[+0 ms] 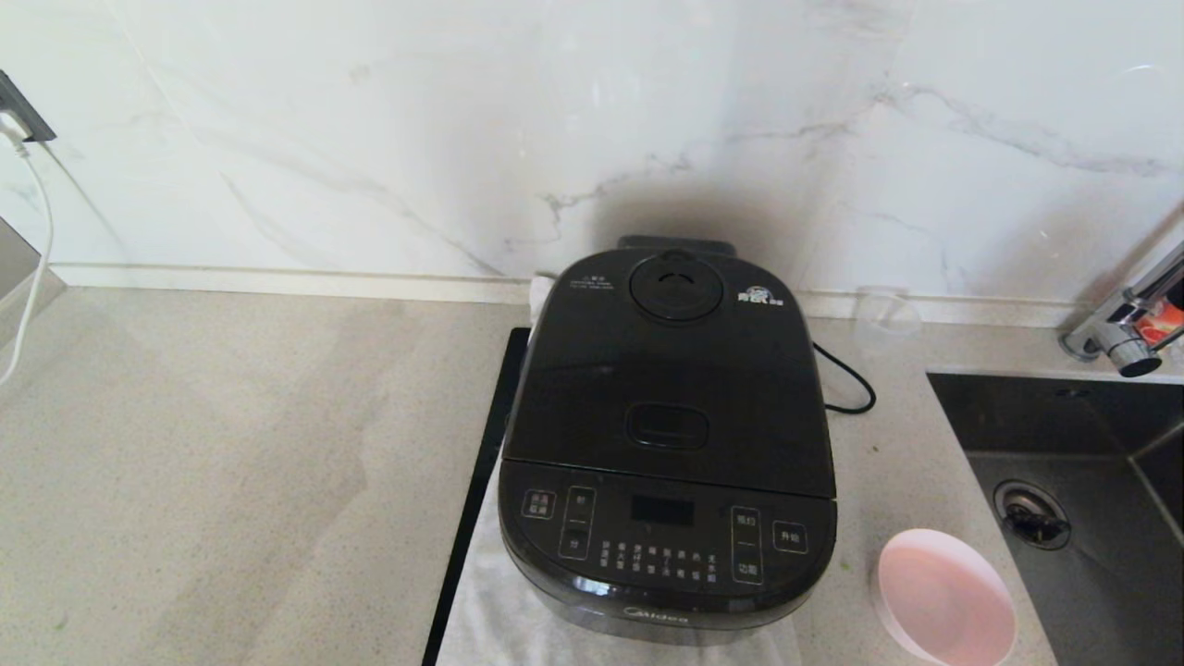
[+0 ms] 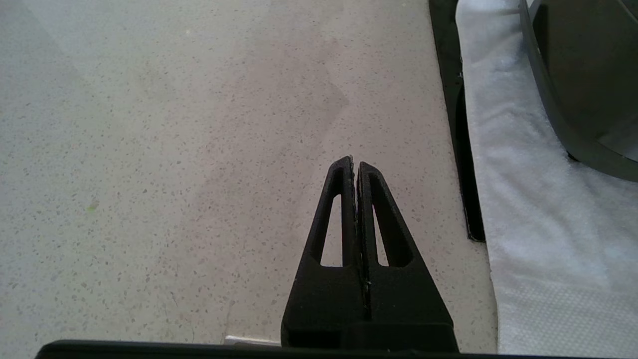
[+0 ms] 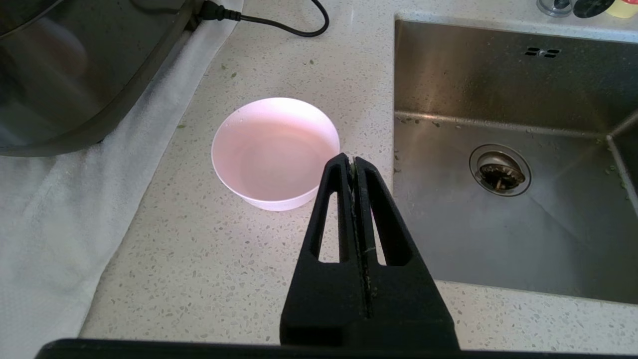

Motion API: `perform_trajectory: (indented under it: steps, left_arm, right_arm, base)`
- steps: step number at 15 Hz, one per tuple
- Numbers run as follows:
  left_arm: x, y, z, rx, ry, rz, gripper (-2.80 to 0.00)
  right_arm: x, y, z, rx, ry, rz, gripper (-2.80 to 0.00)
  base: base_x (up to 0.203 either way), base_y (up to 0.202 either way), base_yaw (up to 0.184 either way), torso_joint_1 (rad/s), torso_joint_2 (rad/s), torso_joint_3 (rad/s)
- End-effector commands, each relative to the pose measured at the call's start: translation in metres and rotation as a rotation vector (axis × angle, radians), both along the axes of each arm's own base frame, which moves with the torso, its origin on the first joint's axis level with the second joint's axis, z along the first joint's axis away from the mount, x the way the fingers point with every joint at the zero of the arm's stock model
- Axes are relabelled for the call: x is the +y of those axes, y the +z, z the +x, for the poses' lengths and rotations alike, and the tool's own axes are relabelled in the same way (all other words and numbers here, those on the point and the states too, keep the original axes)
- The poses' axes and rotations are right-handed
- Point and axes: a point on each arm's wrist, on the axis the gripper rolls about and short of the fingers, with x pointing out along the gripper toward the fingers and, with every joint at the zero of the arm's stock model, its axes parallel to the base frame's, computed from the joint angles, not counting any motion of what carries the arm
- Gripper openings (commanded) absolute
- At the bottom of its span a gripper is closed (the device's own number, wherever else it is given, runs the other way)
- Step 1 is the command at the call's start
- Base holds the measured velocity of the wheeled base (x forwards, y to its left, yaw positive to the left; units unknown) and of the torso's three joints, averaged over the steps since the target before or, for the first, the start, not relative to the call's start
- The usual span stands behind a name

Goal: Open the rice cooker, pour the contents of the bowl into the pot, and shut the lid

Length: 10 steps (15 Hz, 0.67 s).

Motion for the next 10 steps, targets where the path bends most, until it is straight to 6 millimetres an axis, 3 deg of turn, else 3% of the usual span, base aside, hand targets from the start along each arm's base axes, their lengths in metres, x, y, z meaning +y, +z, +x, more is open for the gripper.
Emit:
perform_trajectory:
  steps: [1, 10]
  left_arm:
    - [0.0, -0.0025, 0.0007, 0.009, 0.0, 0.0, -2.8]
    - [0.0, -0.0025, 0.0007, 0.009, 0.001, 0.0, -2.8]
  right_arm:
    - [0.0, -0.0003, 0.0002, 0.002, -0.001, -0.004, -2.8]
    - [0.0, 0.0003, 0.0001, -0.001, 0.001, 0.0, -2.8]
  base:
    - [0.0, 0.0, 0.0, 0.0, 0.0, 0.0]
    - [0.0, 0.0, 0.0, 0.0, 0.0, 0.0]
